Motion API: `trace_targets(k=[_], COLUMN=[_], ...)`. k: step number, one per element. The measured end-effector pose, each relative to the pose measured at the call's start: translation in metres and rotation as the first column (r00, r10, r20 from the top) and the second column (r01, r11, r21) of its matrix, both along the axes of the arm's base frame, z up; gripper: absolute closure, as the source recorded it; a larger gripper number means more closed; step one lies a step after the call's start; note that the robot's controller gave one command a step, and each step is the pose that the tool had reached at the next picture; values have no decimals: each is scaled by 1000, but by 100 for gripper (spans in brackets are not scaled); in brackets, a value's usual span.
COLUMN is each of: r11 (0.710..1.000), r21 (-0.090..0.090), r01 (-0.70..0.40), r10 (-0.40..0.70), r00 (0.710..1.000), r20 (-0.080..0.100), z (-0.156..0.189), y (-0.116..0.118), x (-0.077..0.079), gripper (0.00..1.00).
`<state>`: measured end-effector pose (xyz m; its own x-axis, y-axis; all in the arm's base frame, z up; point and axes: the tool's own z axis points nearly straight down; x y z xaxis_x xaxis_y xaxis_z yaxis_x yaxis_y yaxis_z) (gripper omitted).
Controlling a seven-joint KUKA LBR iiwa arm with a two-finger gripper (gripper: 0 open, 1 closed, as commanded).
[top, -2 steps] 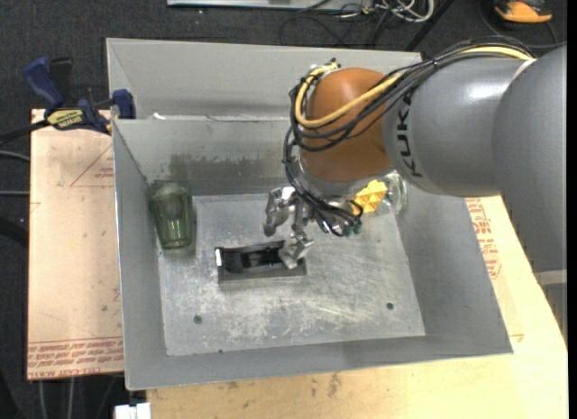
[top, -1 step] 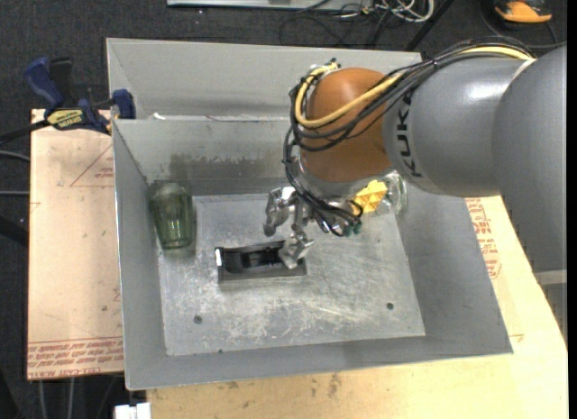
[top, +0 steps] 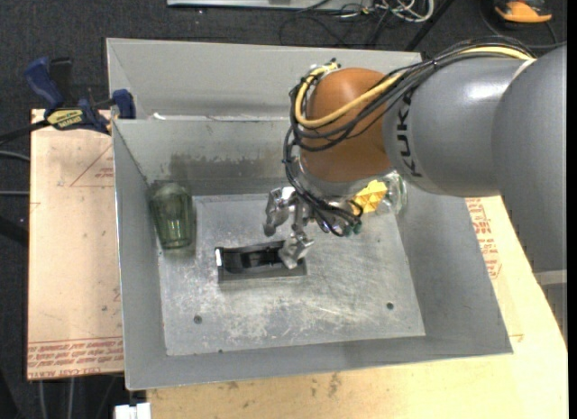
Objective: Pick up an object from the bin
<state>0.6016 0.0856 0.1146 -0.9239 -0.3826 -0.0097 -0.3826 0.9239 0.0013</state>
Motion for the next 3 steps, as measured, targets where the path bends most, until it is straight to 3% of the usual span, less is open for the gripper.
trace_targets(k=[3], r11=[1000], r21=[0], r01=[0], r10=[0], r00=[1000], r20=[0], z=[0], y=[0], x=[0], gripper=[100])
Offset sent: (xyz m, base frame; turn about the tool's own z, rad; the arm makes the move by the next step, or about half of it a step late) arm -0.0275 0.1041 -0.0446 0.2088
